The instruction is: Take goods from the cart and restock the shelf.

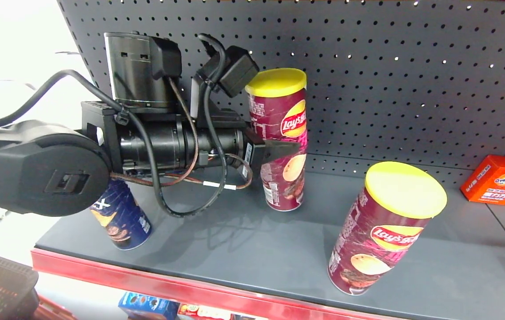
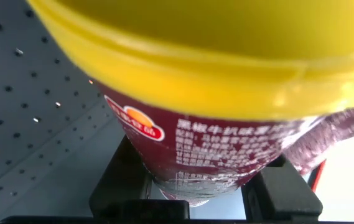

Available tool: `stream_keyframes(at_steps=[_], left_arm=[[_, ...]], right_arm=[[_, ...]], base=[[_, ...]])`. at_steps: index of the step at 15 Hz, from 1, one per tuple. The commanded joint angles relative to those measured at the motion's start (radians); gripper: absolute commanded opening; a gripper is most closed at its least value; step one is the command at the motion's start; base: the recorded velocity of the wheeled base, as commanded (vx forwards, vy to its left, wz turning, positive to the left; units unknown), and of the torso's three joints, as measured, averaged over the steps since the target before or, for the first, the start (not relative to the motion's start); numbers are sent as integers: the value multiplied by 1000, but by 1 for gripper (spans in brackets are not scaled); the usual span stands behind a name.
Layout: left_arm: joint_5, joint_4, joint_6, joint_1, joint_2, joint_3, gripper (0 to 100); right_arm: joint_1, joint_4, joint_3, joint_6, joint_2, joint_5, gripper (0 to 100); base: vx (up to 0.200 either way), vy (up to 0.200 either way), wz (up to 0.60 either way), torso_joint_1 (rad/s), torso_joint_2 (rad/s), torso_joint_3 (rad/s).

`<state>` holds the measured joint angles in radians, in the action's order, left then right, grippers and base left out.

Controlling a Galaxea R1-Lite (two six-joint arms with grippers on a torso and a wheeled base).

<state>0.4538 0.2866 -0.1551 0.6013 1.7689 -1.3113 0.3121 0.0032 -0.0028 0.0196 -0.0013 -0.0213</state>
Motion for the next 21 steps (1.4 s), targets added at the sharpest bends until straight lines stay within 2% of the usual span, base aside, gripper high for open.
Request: stream_keyframes(at_steps=[1, 2, 3, 6, 7, 9, 10, 11, 21], left_arm=[[0, -9, 0, -3, 21, -16, 0], [-1, -132, -1, -11, 52, -94, 0], [0, -158, -1, -11, 70, -137, 0], [9, -162, -4, -3, 98, -184, 0], [11, -156, -18, 2, 103, -181, 0], [11, -162, -100, -6, 122, -183, 0], [13, -162, -156, -12, 144, -194, 0], [13, -162, -170, -12, 153, -207, 0], [14, -164, -170, 0, 264, -344, 0]], right_arm=[[1, 0, 0, 0, 1, 0, 100], [1, 0, 0, 0, 1, 0, 100], [1, 0, 0, 0, 1, 0, 100], [1, 0, 1, 0, 1, 0, 100], [1, 0, 1, 0, 1, 1, 100], [1, 0, 0, 0, 1, 0, 100], [1, 0, 0, 0, 1, 0, 100], [1, 0, 1, 0, 1, 0, 100], [1, 0, 1, 0, 1, 0, 100]], base=[[0, 0, 0, 0, 0, 0], [0, 0, 0, 0, 0, 0], [0, 0, 0, 0, 0, 0], [0, 0, 0, 0, 0, 0], [0, 0, 0, 0, 0, 0], [0, 0, 0, 0, 0, 0], [0, 0, 0, 0, 0, 0], [0, 0, 0, 0, 0, 0], [0, 0, 0, 0, 0, 0]])
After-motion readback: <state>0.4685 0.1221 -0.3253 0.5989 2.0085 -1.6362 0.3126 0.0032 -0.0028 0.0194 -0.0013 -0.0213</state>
